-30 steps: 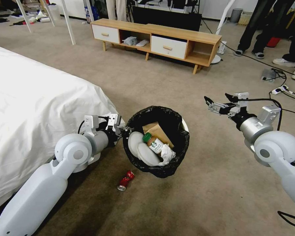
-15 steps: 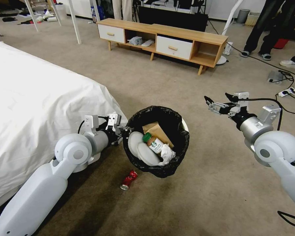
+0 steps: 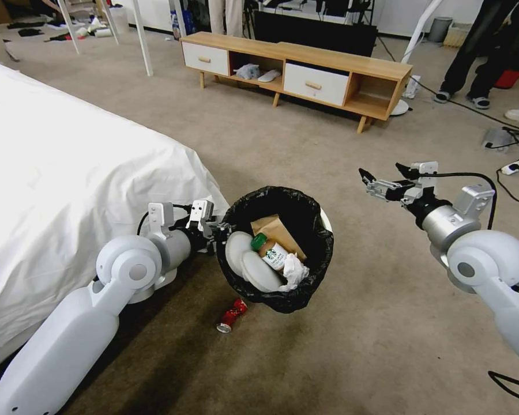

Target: Pick up the trash bin and place the garbage on the floor into it.

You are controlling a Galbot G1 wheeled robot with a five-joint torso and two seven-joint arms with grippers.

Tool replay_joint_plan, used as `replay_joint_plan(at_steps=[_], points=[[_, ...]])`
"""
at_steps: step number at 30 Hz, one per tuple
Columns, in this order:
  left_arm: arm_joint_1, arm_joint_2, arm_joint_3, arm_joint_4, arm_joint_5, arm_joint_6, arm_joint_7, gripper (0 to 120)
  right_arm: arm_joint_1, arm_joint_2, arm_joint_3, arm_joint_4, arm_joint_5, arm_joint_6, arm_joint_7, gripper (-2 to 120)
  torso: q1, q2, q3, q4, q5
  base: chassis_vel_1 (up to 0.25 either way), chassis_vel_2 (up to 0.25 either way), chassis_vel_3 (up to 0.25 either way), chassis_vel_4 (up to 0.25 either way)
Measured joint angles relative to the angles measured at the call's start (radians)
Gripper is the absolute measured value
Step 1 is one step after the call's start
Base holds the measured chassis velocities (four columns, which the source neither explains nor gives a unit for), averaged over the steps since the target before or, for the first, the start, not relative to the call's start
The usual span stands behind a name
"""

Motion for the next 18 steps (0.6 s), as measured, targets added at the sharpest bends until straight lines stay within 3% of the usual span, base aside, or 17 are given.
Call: replay_joint_plan(at_steps=[18], points=[[0.0, -0.003, 0.003, 0.004, 0.007, 0.0, 0.004, 2, 0.002, 0.002, -0.007, -0.001, -0.003, 0.002, -0.002, 100, 0.0, 0.0, 0.0, 0.0001, 0.0, 0.0, 0.0, 0.0, 0.0]])
